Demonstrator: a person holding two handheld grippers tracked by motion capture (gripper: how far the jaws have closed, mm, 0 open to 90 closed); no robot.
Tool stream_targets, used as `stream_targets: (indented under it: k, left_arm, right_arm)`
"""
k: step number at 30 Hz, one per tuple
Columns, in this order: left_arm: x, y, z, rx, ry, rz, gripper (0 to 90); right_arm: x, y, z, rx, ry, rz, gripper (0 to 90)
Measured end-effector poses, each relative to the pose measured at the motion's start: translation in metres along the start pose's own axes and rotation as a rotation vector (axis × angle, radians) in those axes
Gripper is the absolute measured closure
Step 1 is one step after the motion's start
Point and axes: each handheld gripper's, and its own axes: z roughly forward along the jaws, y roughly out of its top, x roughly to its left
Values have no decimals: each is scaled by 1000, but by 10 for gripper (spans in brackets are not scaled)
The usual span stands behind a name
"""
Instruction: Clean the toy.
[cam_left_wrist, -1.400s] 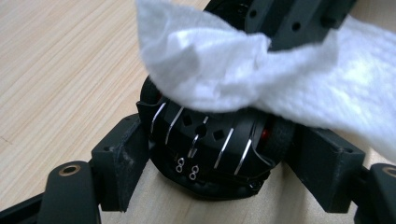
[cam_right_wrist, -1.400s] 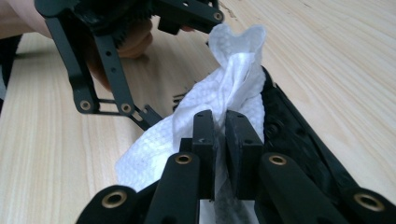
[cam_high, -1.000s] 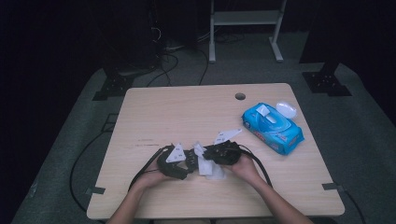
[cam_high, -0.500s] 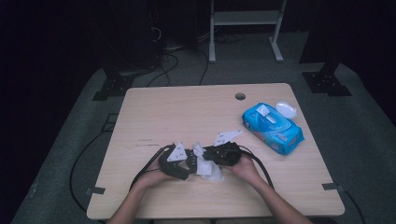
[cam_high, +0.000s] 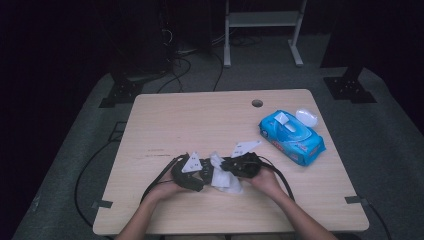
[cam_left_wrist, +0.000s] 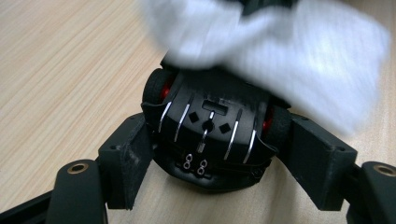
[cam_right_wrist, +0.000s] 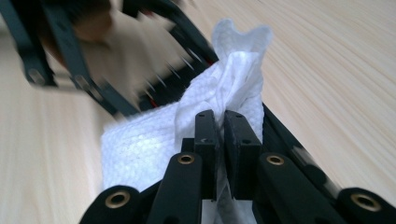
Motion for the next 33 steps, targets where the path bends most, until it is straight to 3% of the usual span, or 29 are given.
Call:
stream_targets:
  k: [6, 10, 17, 21, 27, 31, 33]
  left_arm:
    - [-2, 0, -1, -12, -18, 8, 283]
    - [-3, 2, 0, -12, -21, 13, 295]
    - [-2, 1, -1, -25, -37, -1, 298]
    - [-1, 4, 1, -20, -24, -17, 270]
    - [-2, 3, 1, -15, -22, 0, 291]
    - [-4, 3, 1, -15, -32, 10, 309]
    - [-6, 3, 1, -13, -35, 18, 311]
  right_arm:
    - [-21, -31, -32, 19, -70, 64, 834]
    - [-24, -36, -37, 22, -83, 84, 834]
    - [-23, -32, -33, 20, -73, 71, 834]
    - [-25, -34, -32, 13, -67, 66, 834]
    - [-23, -29, -29, 12, -65, 65, 837]
    - [-13, -16, -16, -21, -12, 48, 837]
    - [1, -3, 0, -34, 34, 18, 838]
